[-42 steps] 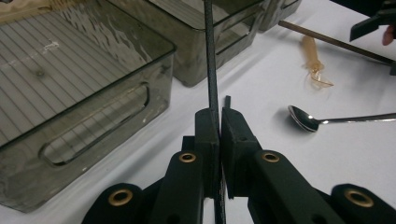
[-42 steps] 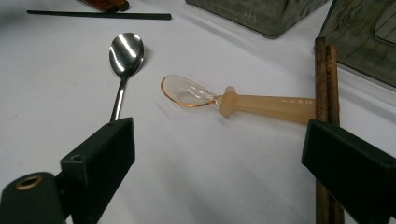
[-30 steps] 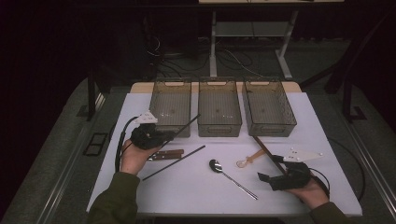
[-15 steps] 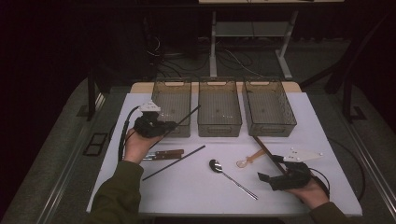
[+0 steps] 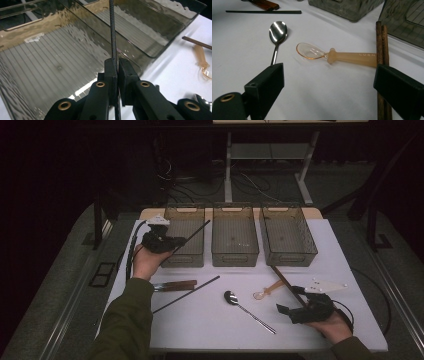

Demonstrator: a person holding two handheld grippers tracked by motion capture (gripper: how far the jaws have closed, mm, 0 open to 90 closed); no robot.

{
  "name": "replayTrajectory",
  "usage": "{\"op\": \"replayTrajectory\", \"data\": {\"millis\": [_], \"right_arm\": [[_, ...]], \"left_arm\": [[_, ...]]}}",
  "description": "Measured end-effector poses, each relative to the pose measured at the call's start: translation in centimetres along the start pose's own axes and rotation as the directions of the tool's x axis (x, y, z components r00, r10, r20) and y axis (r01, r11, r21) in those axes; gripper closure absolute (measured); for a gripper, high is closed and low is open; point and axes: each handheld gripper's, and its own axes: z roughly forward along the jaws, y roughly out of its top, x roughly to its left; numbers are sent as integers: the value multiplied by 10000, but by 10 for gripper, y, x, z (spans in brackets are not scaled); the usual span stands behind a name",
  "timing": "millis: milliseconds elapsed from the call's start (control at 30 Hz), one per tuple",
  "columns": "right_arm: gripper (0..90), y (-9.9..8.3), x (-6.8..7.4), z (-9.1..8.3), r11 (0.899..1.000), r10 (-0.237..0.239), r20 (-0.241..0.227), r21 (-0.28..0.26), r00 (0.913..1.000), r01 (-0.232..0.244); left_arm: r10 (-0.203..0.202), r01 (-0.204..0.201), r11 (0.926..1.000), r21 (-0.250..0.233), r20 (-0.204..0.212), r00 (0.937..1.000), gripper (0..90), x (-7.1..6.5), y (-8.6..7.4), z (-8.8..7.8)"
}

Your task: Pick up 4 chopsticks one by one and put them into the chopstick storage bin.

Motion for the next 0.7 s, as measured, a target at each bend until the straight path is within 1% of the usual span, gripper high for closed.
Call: {"op": "replayTrajectory", "data": {"millis": [67,100,133,200,233,267,300,333,433,500,567,600,700], "right_arm": [[94,0,0,0,10000,11,7,2,10000,-11],[94,0,0,0,10000,42,11,2,10000,-42],[94,0,0,0,10000,74,30,-9,10000,-74],[94,0,0,0,9999,111,37,-52,9999,-111],[94,0,0,0,9999,103,35,-49,9999,-103],[94,0,0,-1,10000,91,43,-42,9999,-91],[94,0,0,-1,10000,81,36,-47,10000,-81],[94,0,0,-1,10000,74,47,-55,10000,-74],[94,0,0,-1,9999,80,21,-65,10000,-79],[94,0,0,-1,9999,116,32,-95,9999,-116],[94,0,0,-2,9998,164,42,-115,9999,-164],[94,0,0,-2,9998,180,39,-113,9998,-180],[94,0,-1,-2,9998,139,39,-145,9999,-139]], "left_arm": [[-79,79,10000,45,-57,10000,857,4,3,2],[-50,51,9999,95,-89,9999,857,6,5,3],[-190,191,9998,87,-141,9997,857,8,6,4],[-248,252,9995,175,-222,9994,856,12,8,7],[-159,169,9994,296,-352,9993,857,15,9,9],[-187,199,9993,318,-381,9991,857,17,10,11],[-338,348,9991,244,-398,9986,857,19,11,13],[-297,310,9990,308,-426,9987,857,20,11,13],[-475,490,9984,278,-527,9975,856,26,13,18],[-573,583,9982,167,-572,9967,856,29,14,20],[-569,581,9982,168,-652,9962,856,33,17,22],[-710,719,9974,104,-706,9950,856,34,18,23],[-781,782,9969,-12,-727,9943,856,38,24,25]]}}
